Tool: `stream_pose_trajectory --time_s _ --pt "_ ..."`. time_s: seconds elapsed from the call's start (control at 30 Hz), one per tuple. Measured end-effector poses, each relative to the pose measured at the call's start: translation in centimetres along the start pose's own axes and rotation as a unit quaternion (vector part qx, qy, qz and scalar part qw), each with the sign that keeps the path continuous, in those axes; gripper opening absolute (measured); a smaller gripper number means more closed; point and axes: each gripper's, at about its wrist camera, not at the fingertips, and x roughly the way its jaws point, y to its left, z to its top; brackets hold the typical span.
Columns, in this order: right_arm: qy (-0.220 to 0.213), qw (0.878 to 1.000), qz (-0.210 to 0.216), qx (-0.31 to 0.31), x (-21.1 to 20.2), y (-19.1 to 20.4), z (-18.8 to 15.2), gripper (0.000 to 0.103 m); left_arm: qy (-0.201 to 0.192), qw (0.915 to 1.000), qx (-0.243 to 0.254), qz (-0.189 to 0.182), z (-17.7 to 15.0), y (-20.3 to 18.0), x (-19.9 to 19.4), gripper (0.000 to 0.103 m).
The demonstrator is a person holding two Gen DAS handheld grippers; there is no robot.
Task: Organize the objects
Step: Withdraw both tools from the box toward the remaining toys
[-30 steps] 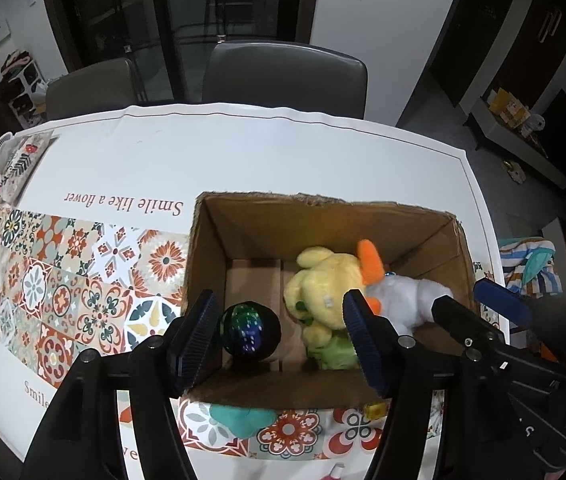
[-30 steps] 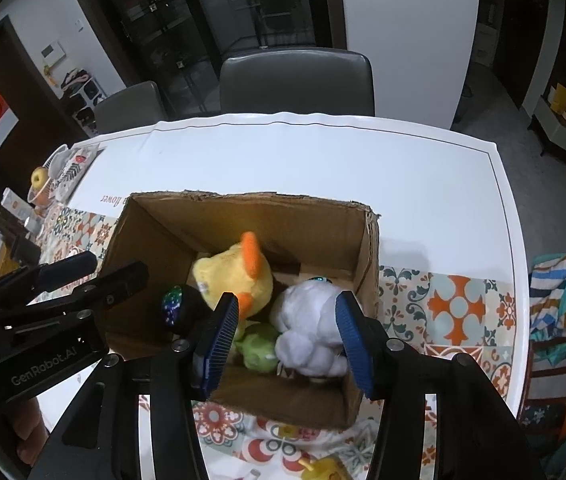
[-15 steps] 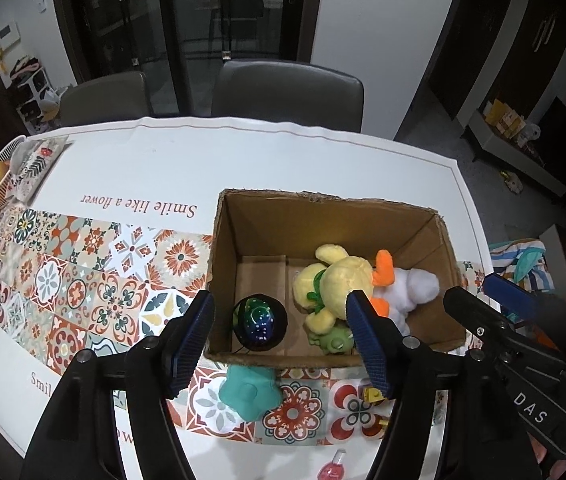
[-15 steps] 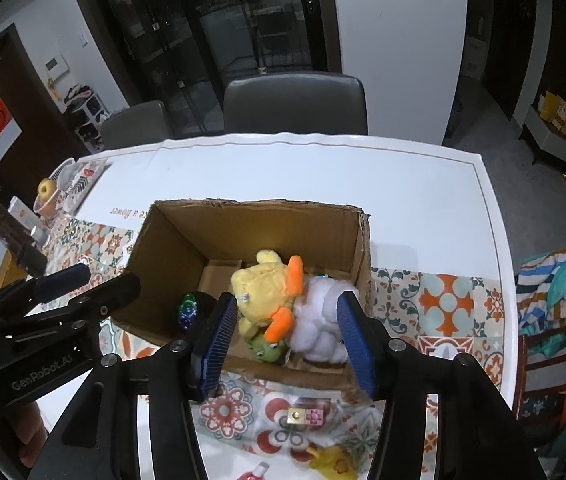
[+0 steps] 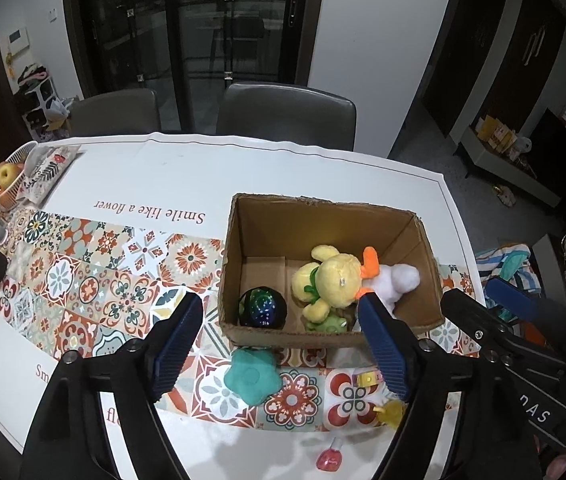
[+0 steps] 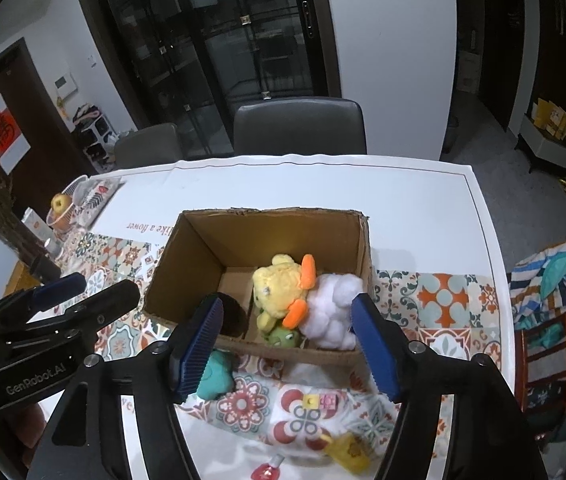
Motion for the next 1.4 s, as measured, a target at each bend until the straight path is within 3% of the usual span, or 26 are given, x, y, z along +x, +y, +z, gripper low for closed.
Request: stream_pose_trajectory --time_s 0.03,0.57,1.03,1.33,1.37,1.4 --pt "-0.012 0.999 -0.011 0.030 -0.2 0.0 -0.1 0.067 0.000 1.0000 0.000 -0.001 -0.2 0.0 -0.2 0.081" --pt "-0.030 0.993 -0.040 0.110 -1.5 0.8 -3.7 0.071 -0.003 0.9999 0.001 0.012 -3.8 0.6 -1.4 0.087" --pt "-0.036 0.977 -0.063 0.200 -0.1 0.7 -6.0 0.073 0.038 0.9991 -0.006 0.019 -7.1 1.4 1.2 0.088" --pt "-0.017 0.965 -0.070 0.253 2.1 0.8 -7.3 0.073 0.074 0.9969 -0.013 0.022 -8.9 2.1 3.7 0.089" --pt "-0.023 0.939 -0.081 0.334 2.4 0.9 -7.4 0.073 0.077 0.9966 -0.014 0.023 -9.1 2.2 3.9 0.089" --pt "-0.020 0.936 -0.082 0.342 2.7 0.9 -7.5 0.073 0.083 0.9962 -0.015 0.023 -9.3 2.3 4.3 0.089"
